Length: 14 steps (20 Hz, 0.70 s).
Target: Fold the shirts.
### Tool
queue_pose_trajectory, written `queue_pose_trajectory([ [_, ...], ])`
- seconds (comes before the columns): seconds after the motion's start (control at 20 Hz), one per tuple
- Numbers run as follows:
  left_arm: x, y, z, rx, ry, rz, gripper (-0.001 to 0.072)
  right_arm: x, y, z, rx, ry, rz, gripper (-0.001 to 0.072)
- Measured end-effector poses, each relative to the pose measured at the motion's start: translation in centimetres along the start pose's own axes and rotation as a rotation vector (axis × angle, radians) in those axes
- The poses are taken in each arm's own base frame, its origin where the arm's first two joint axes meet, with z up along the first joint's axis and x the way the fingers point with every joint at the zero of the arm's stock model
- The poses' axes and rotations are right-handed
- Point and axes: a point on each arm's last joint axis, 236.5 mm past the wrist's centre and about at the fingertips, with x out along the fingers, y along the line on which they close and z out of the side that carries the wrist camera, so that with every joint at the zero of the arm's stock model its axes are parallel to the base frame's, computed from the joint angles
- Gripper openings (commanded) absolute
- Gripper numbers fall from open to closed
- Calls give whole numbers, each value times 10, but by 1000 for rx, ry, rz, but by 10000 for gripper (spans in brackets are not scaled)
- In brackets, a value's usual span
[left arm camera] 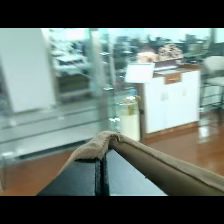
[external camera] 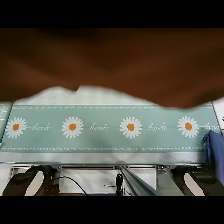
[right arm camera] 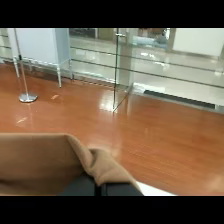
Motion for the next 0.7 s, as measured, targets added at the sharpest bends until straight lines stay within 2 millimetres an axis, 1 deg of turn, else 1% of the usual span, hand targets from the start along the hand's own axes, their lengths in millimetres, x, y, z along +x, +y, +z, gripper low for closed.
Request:
queue_pose_trajectory([
  [0.05, -9, -3, -6, -14, 33, 10, 22, -8, 4, -6, 0, 20, 0, 21],
  [0.15, -19, -5, -27, -52, 119, 22, 22, -16, 9, -21, 13, 72, 4, 21],
  [0.2, -19, -5, -42, -75, 172, 22, 22, -15, 9, -32, 24, 115, 6, 21],
  [0.3, -13, 0, -83, -131, 303, 27, 21, -7, 4, -56, 60, 204, 7, 21],
  [0.35, -8, 4, -107, -166, 371, 27, 22, 1, 1, -71, 82, 255, 10, 21],
  [0.4, -2, 8, -135, -204, 449, 24, 22, 12, -4, -87, 110, 308, 13, 22],
  [0.5, 11, 18, -193, -279, 595, 26, 22, 37, -16, -125, 173, 415, 15, 20],
  [0.6, 26, 26, -251, -338, 712, 16, 22, 69, -31, -166, 233, 503, 12, 20],
  [0.7, 46, 33, -302, -413, 768, 7, 22, 104, -49, -207, 292, 576, -2, 20],
])
